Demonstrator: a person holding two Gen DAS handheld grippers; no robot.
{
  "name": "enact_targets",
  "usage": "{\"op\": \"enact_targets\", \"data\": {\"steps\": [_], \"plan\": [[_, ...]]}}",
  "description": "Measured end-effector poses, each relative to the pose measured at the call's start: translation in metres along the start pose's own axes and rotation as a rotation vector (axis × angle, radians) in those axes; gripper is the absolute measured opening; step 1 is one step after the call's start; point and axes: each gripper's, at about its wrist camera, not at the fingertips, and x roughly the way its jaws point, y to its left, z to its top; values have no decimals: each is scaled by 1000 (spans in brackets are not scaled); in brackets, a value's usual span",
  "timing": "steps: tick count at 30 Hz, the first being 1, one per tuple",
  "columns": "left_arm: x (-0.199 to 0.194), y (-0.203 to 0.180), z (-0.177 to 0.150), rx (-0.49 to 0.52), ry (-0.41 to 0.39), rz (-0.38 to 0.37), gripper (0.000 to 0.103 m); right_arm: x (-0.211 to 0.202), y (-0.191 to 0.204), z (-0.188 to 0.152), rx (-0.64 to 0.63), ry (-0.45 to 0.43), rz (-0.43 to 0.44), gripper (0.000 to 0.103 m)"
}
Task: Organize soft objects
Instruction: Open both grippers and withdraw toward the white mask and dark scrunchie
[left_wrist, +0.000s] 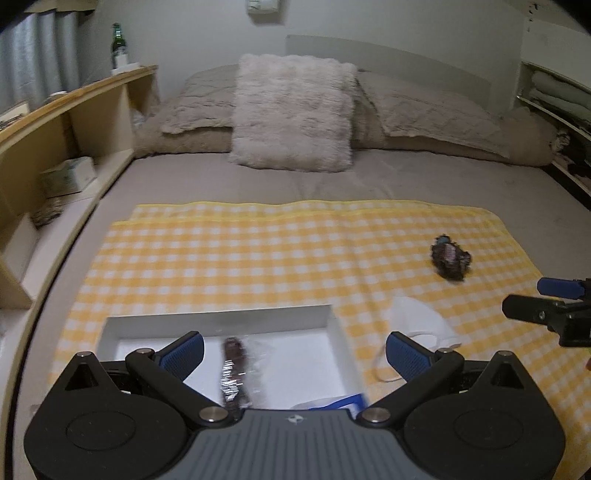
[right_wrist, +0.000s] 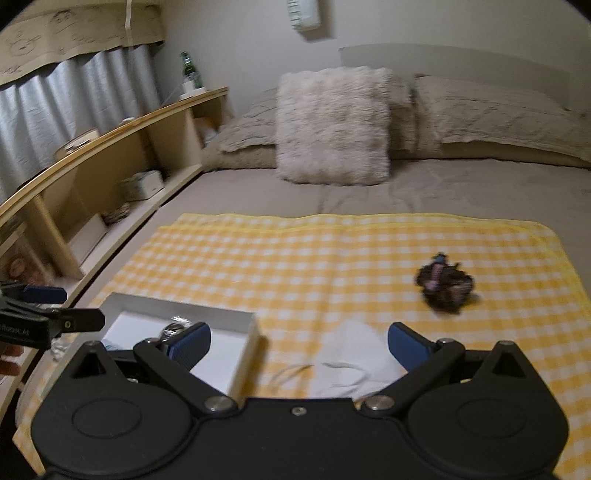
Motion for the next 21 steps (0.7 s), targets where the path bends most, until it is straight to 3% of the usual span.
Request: {"op": "enact_targets", "data": {"steps": [7, 18, 21], "plan": [[26, -47, 7, 49, 9, -60, 103, 1, -52, -1, 62, -35, -87, 103], [81, -126, 1, 217, 60, -150, 103, 23, -125, -1, 151, -62, -219, 103], [98, -140, 2, 233, 83, -202, 103, 35, -138, -1, 153, -69, -261, 103]]}}
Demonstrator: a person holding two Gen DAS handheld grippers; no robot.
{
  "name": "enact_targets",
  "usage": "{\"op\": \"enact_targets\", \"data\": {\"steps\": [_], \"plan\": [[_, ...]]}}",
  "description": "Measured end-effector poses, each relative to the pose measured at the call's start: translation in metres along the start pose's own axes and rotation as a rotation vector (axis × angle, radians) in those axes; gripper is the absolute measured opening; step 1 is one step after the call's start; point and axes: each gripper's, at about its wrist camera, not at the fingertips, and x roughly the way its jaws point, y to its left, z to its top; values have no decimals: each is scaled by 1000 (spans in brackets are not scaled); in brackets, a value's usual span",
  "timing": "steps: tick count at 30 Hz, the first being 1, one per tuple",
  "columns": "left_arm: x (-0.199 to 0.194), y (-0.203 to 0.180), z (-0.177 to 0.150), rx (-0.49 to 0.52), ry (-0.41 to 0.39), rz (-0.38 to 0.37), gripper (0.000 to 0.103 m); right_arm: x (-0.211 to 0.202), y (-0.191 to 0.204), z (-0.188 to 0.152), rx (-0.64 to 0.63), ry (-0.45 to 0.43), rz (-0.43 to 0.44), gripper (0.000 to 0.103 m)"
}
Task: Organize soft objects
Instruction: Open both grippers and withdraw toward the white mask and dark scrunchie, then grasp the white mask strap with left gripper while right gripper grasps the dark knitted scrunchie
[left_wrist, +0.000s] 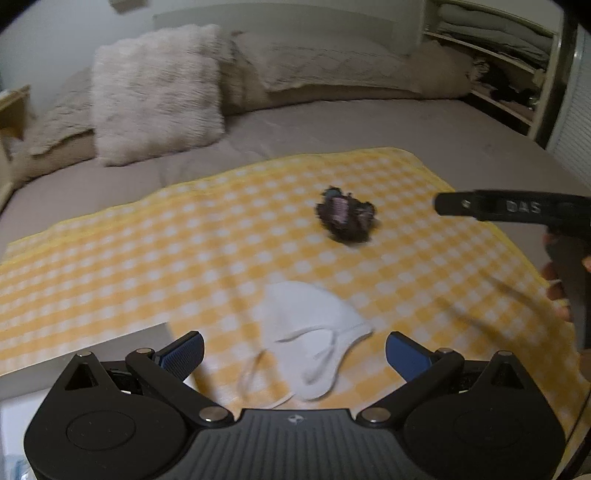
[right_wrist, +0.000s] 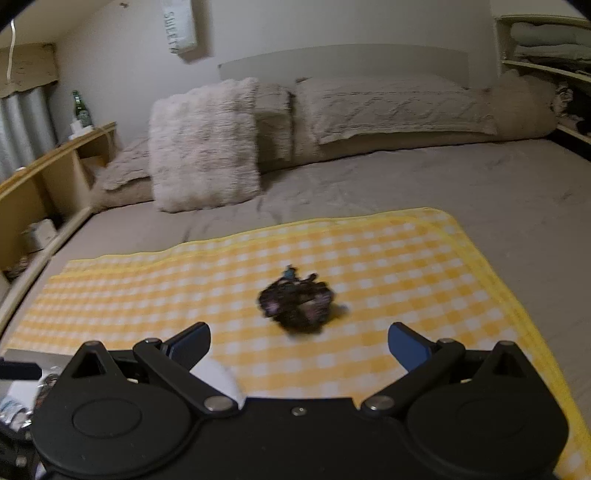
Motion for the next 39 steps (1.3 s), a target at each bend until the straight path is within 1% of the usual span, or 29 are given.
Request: {"op": "enact_targets", "data": {"steps": [3, 5, 8, 13, 15, 17, 22, 24, 27, 30, 33, 34, 35, 36, 37, 38, 39], "plan": [[18, -11, 5, 18, 5, -36, 101, 12, -6, 3, 6, -25, -34, 103], [30, -18, 9, 45, 6, -54, 95, 21, -11, 6, 24, -38, -46, 103], [51, -26, 12, 84, 33, -83, 94, 35, -15, 12, 57, -45, -50, 103], [87, -36, 10, 168, 93, -96, 94, 70, -20, 18, 106, -17, -58, 103], [101, -37, 8, 191, 113, -99, 94, 85, -20, 22, 121, 22, -53, 103], [112, -34, 6, 200, 138, -101, 94, 98, -18, 24, 129, 51, -60, 103], [134, -25, 4, 202, 170, -121, 93, 125, -14, 28, 108, 83, -80, 103], [142, -23, 2, 204, 186, -129, 93, 136, -15, 27, 121, 101, -92, 103], [152, -21, 1, 212, 201, -117, 93, 155, -18, 30, 150, 130, -95, 103], [157, -16, 3, 206, 195, -101, 93, 169, -19, 33, 185, 123, -73, 103], [163, -12, 2, 183, 212, -112, 93, 182, -19, 30, 200, 140, -55, 103], [164, -11, 1, 180, 212, -117, 91, 186, -18, 29, 199, 149, -49, 102], [164, -10, 1, 176, 212, -121, 87, 190, -17, 28, 197, 158, -43, 101], [164, -9, 2, 170, 215, -124, 85, 193, -16, 27, 195, 165, -38, 94], [164, -8, 3, 165, 217, -125, 80, 196, -14, 26, 194, 173, -32, 90], [164, -6, 3, 158, 217, -127, 72, 199, -13, 25, 196, 183, -22, 84], [163, -6, 5, 152, 218, -125, 68, 202, -11, 24, 198, 197, -5, 79]]}}
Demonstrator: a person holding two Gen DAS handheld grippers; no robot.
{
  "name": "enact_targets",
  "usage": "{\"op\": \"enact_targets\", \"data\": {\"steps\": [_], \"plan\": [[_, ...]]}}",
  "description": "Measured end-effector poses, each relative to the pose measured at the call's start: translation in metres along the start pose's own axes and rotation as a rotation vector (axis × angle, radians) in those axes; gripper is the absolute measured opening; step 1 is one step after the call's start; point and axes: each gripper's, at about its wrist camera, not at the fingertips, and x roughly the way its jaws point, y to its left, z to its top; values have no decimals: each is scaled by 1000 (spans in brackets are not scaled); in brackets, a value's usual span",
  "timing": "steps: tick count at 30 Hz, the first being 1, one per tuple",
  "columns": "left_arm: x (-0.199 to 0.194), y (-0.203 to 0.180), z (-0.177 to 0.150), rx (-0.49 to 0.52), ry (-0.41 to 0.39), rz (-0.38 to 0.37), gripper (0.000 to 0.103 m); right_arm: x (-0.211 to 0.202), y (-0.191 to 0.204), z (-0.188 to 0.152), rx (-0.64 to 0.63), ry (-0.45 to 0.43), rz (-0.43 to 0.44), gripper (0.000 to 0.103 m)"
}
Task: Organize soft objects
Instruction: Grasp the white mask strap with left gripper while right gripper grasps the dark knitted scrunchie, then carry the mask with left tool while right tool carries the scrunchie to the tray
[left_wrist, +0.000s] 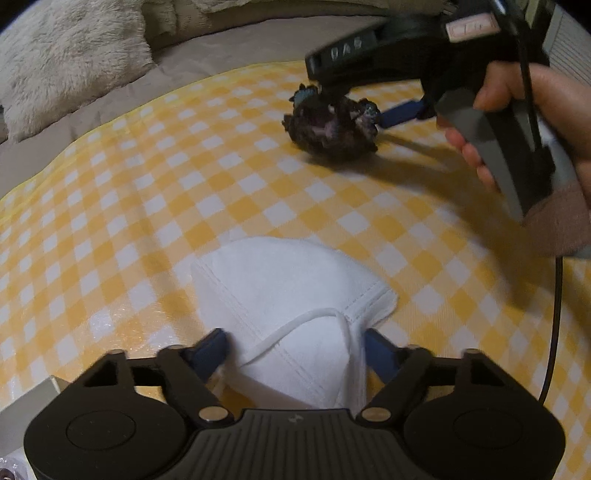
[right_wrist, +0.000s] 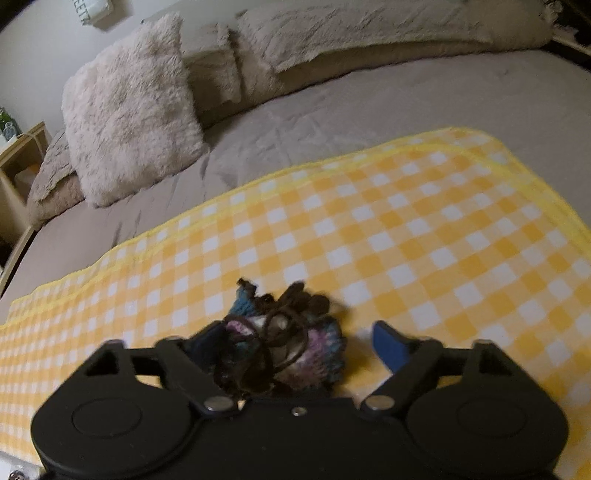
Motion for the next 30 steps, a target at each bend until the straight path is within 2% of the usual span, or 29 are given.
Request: {"op": "enact_targets", "data": {"steps": [2, 4, 6, 7, 8, 12, 19, 30], "plan": [[-3, 3, 1, -13, -4, -1, 54, 5, 4, -2, -11, 30, 12, 74], [-5, 6, 3, -34, -6, 6, 47, 7, 9, -5, -39, 44, 17, 68], [-7, 9, 4, -52, -7, 9, 35, 6, 13, -7, -63, 55, 12, 53], [-8, 11, 4, -58, -7, 13, 25, 6, 14, -7, -73, 61, 14, 48], [-9, 12, 5, -63, -8, 17, 19, 5, 15, -8, -87, 67, 12, 45], [-14, 17, 4, -95, -15, 40, 17, -1, 21, -12, -155, 80, 2, 41], [-27, 17, 3, -112, -30, 75, 14, -25, 15, -11, -183, 76, -10, 40], [-90, 2, 2, -123, -160, 102, 14, -106, 16, -14, -232, -8, 49, 39]]}}
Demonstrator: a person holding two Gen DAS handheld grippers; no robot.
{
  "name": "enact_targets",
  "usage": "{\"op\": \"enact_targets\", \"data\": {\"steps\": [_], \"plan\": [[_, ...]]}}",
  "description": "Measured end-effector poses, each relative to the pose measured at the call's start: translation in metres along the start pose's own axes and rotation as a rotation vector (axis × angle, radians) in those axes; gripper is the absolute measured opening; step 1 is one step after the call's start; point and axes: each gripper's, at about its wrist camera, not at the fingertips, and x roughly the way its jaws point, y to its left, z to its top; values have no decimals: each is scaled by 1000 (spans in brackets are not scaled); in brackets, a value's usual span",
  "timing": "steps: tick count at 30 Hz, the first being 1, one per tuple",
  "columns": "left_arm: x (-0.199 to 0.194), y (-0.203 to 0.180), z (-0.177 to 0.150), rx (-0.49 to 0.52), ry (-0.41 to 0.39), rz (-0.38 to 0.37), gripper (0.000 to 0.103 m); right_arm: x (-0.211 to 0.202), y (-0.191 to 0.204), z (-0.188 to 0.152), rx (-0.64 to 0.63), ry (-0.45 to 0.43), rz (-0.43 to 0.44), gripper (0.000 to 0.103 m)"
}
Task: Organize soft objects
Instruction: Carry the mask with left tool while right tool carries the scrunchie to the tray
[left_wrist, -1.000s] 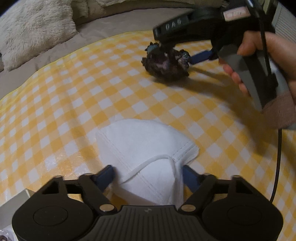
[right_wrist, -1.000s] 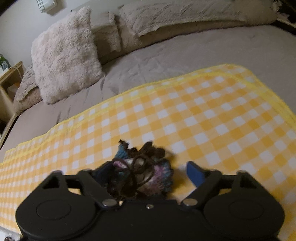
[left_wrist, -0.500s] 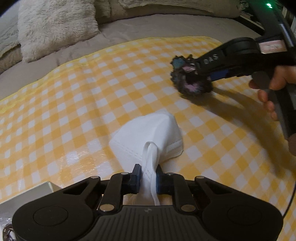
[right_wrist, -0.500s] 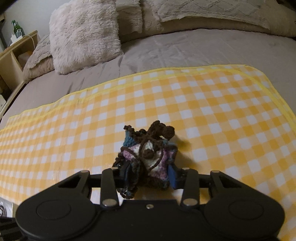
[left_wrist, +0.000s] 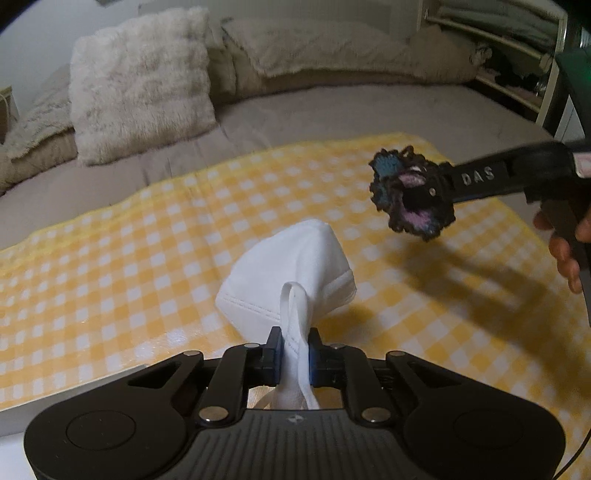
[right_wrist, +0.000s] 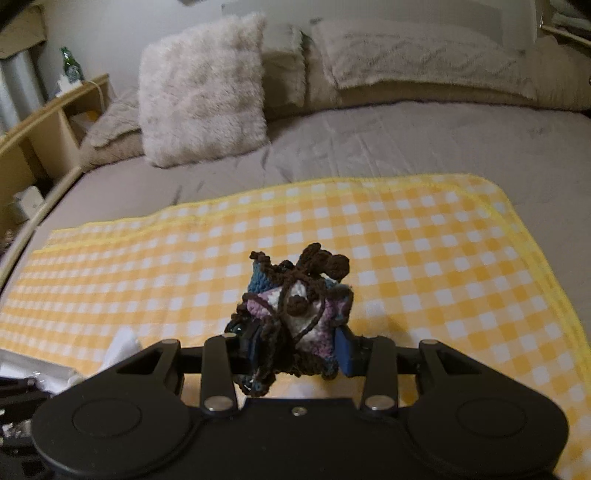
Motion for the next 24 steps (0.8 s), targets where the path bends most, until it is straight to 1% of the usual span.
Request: {"op": "enact_targets", "data": {"steps": [5, 10, 13, 19, 24], "plan": [[-31, 0, -3, -11, -45, 9, 14, -38, 5, -6, -1, -45, 39, 39], [-58, 8, -3, -49, -94, 18, 14, -72, 13, -9, 5, -90, 74, 39], [-73, 10, -4, -61, -120, 20, 14, -88, 18, -12, 7, -106, 99, 39], [-101, 10, -8, -73, -178, 17, 14, -117, 27, -17, 49, -143, 157, 40], [-122, 12, -12, -76, -219, 19, 14, -132, 39, -26, 56, -156, 198, 40]]}}
